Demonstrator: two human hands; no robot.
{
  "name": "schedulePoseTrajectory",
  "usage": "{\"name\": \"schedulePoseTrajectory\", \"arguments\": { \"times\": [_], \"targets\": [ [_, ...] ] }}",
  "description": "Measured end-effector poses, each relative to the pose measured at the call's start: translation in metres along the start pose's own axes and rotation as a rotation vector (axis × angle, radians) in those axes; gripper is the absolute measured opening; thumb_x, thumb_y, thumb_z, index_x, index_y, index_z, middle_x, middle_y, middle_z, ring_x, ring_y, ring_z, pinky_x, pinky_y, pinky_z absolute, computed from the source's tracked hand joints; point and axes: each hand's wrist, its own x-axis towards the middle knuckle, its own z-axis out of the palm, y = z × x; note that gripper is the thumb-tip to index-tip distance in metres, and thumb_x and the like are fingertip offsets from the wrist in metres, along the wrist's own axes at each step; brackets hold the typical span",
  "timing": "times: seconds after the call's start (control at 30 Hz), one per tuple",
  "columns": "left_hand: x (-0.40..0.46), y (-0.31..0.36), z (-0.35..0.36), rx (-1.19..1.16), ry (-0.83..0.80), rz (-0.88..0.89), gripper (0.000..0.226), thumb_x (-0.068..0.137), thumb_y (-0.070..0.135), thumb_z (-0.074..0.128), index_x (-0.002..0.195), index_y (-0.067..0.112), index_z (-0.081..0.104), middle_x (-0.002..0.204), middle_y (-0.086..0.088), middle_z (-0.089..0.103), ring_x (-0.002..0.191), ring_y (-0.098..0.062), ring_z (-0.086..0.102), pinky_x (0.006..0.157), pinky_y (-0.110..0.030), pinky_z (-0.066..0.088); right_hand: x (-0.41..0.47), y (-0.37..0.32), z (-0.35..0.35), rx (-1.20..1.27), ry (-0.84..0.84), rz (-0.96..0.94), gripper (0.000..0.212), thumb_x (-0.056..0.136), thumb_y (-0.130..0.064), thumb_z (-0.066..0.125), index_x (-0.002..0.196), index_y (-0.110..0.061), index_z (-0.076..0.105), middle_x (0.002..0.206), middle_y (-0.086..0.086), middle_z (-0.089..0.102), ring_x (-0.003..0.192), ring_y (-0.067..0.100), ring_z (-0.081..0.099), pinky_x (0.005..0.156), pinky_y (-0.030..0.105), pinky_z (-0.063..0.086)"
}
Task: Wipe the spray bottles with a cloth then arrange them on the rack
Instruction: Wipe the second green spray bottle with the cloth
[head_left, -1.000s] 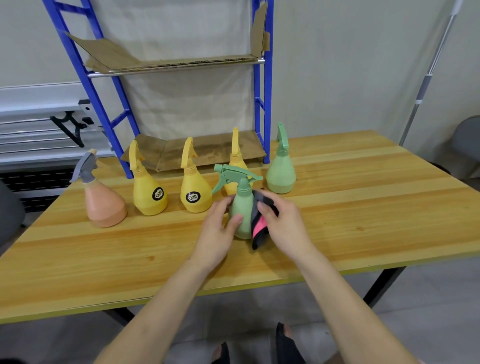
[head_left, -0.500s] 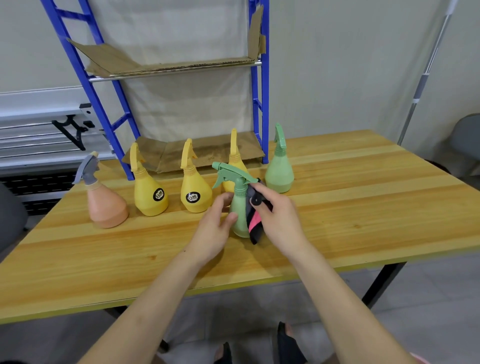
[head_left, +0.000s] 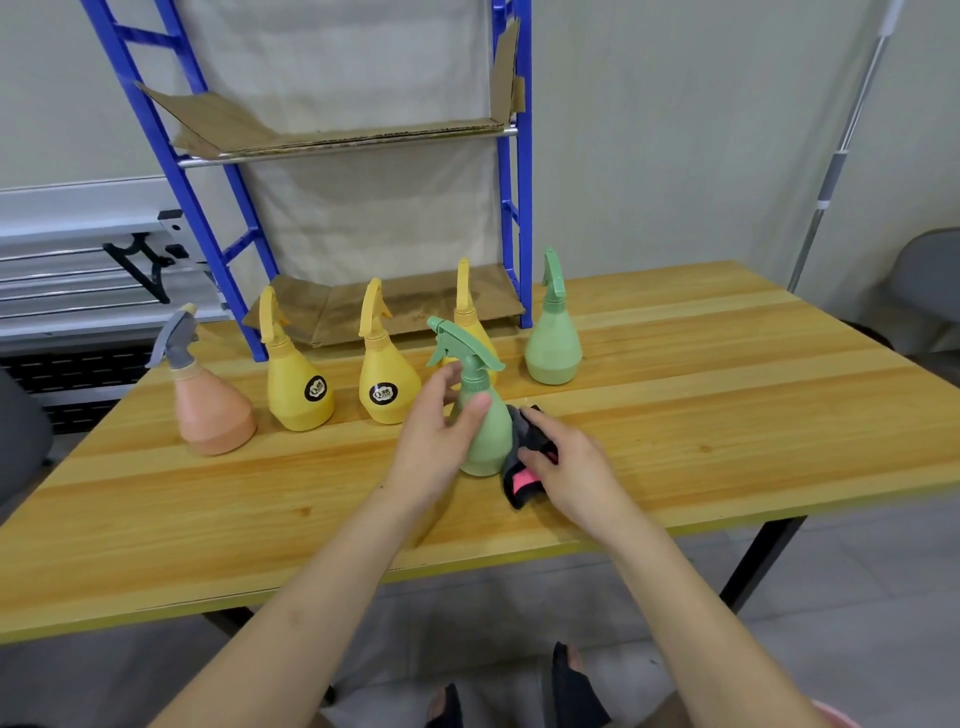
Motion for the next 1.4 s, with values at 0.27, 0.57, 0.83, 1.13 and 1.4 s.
{"name": "schedulePoseTrajectory", "arguments": {
  "times": [0.27,0.57,0.83,1.13,1.4],
  "targets": [
    [0.012,0.013,-0.001,-0.308,0.115,-0.179,0.022,0.106,0.034,0.054,0.121,0.022,0.064,0.116,0.007,0.072,0.112,-0.012,0.066,0.099,-0.039,0.054,-0.008,0.006,-0.01,0.204,0.1,0.044,0.048,0.095,0.004,0.059,0.13,-0.027,0.071,0.117,-0.009,0.074,0.111,0.008,0.067,0.076,0.001,0.044],
    [0.015,0.034,0.0,-0.732,0.234,-0.294,0.032,0.111,0.031,0.042,0.135,0.015,0.057,0.121,-0.002,0.072,0.114,-0.018,0.066,0.107,-0.045,0.05,-0.032,-0.027,0.02,0.396,0.307,-0.188,0.063,0.095,0.014,0.057,0.142,-0.027,0.06,0.145,-0.019,0.055,0.139,-0.007,0.044,0.112,0.015,0.038],
    [0.004,0.032,-0.001,-0.735,0.181,-0.207,0.033,0.111,0.033,0.038,0.13,0.015,0.059,0.104,0.004,0.078,0.103,-0.013,0.07,0.103,-0.043,0.054,-0.015,-0.031,0.012,0.658,0.22,0.058,0.022,0.104,-0.018,0.057,0.115,-0.026,0.074,0.103,-0.015,0.077,0.104,0.01,0.07,0.082,0.02,0.052],
    [0.006,0.037,0.014,-0.644,0.285,-0.202,0.037,0.111,0.044,0.03,0.116,0.025,0.06,0.121,-0.015,0.067,0.12,-0.032,0.062,0.107,-0.054,0.05,-0.029,-0.044,0.011,0.715,0.237,-0.116,0.047,0.1,0.004,0.058,0.134,-0.026,0.067,0.141,-0.012,0.063,0.133,-0.001,0.054,0.101,0.013,0.047],
    [0.004,0.043,0.014,-0.721,0.299,-0.208,0.044,0.094,0.048,0.068,0.121,0.015,0.057,0.108,-0.004,0.073,0.097,-0.021,0.072,0.096,-0.052,0.058,-0.038,-0.035,0.022,0.354,0.272,-0.423,0.072,0.09,0.024,0.051,0.145,-0.023,0.057,0.16,-0.002,0.043,0.15,0.009,0.035,0.111,0.016,0.041]
  ]
}}
